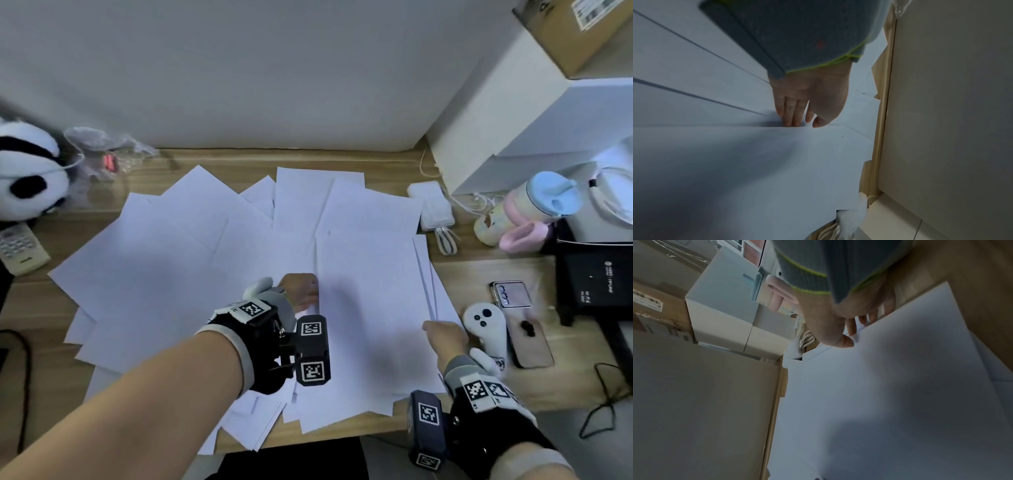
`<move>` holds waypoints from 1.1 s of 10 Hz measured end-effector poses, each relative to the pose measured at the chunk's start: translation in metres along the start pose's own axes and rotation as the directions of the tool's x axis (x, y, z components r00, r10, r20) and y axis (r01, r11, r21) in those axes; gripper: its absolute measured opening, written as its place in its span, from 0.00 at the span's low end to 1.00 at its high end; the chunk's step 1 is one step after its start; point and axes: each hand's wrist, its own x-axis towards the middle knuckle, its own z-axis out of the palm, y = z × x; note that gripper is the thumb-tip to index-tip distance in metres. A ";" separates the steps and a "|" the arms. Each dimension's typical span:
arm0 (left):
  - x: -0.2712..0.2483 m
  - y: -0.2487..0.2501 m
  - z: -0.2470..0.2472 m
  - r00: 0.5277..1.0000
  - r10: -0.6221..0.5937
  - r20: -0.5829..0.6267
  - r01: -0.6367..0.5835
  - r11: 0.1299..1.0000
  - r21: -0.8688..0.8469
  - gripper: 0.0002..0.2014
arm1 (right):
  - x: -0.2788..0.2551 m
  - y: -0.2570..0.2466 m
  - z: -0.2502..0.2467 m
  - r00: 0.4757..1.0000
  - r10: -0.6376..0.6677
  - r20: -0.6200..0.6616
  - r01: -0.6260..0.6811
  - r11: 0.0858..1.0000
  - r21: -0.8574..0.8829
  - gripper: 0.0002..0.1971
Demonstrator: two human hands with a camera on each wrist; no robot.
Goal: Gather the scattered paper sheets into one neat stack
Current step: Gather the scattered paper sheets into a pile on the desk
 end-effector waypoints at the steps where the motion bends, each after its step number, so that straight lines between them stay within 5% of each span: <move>1: -0.002 -0.002 0.011 0.999 0.047 0.007 -0.048 0.993 0.112 0.14 | 0.002 -0.002 -0.006 0.998 -0.027 -0.054 0.033 0.992 0.123 0.16; 2: 0.018 -0.009 0.012 0.995 -0.020 0.098 0.013 0.997 0.075 0.13 | 0.004 -0.005 -0.005 0.998 -0.062 0.016 0.057 0.976 0.208 0.10; 3: 0.011 -0.012 0.022 0.998 0.012 0.062 -0.025 0.978 0.209 0.04 | 0.002 -0.012 -0.002 0.971 -0.158 0.182 0.108 0.961 0.254 0.11; 4: 0.021 -0.009 0.020 0.994 0.109 0.025 -0.112 0.964 0.241 0.20 | 0.000 -0.027 0.001 0.928 -0.242 0.285 0.133 0.926 0.353 0.16; 6: 0.011 0.036 -0.010 0.956 0.288 -0.053 -0.281 0.954 0.104 0.16 | 0.013 -0.065 0.016 0.964 -0.206 0.166 0.088 0.839 0.537 0.18; 9: 0.020 0.045 -0.025 0.976 0.192 -0.101 -0.176 0.973 0.147 0.13 | 0.032 -0.083 0.035 0.987 -0.156 0.045 0.113 0.860 0.497 0.08; 11: 0.026 0.036 -0.026 0.993 0.117 -0.032 -0.112 0.985 0.134 0.10 | 0.023 -0.077 0.031 0.982 -0.170 0.083 0.108 0.863 0.493 0.20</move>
